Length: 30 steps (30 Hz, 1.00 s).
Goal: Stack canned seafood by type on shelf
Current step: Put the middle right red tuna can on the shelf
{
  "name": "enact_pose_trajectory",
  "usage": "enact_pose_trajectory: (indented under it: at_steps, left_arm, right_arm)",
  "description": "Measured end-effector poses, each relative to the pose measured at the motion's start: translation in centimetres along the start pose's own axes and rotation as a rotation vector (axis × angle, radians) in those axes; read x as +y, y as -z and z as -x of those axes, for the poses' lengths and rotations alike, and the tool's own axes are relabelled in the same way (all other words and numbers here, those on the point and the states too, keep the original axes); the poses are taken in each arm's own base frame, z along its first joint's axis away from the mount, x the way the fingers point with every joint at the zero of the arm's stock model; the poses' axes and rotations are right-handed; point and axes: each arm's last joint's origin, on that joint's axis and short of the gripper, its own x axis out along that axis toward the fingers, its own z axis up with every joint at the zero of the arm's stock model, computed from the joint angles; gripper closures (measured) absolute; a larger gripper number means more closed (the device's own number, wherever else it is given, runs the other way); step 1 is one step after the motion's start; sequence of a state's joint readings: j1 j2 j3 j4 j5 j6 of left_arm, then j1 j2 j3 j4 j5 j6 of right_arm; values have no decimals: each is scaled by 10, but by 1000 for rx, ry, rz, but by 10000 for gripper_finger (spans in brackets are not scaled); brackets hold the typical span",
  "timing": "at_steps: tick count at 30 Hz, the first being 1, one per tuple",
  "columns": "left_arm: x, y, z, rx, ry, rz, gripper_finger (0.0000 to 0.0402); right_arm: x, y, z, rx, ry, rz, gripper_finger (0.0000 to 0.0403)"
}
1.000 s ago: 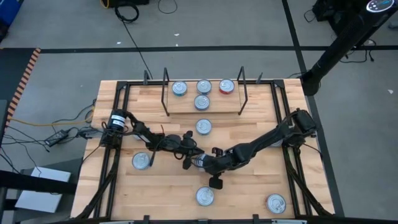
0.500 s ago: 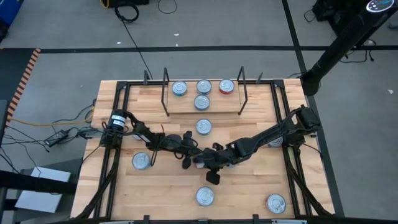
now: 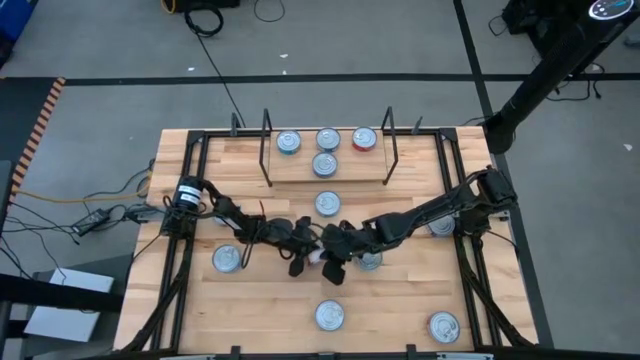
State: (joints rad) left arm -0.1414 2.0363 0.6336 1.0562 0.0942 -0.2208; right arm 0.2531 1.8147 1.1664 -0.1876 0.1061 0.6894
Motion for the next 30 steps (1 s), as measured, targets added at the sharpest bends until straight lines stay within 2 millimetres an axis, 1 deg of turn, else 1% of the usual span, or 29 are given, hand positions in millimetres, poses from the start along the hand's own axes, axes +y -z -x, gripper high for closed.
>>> enact_pose_trajectory:
  at_steps: [6, 10, 13, 16, 19, 23, 26, 30]
  left_arm:
    - [-1, 1, 0, 12, 22, -3, 401]
    - [-1, 0, 0, 5, 32, -4, 401]
    - [1, -1, 0, 1, 26, -3, 401]
    - [2, -1, 0, -6, 14, -2, 401]
    - [1, -3, 0, -23, 21, -4, 401]
    - [1, -6, 1, -60, 25, -4, 401]
    - [1, -8, 1, -74, 24, 12, 401]
    - [1, -7, 1, -71, 24, 21, 401]
  right_arm:
    - [-6, -6, 4, 7, -15, 7, 386]
    - [-8, -9, 10, 7, -6, 58, 362]
    - [-8, -12, 21, 7, -17, 100, 329]
    - [-8, -12, 31, 25, -19, 157, 286]
    - [-9, -11, 33, 58, -26, 200, 241]
    - [-11, -7, 32, 113, -38, 194, 190]
    - [-13, -3, 32, 158, -19, 189, 165]
    - [-13, 3, 33, 203, -1, 172, 151]
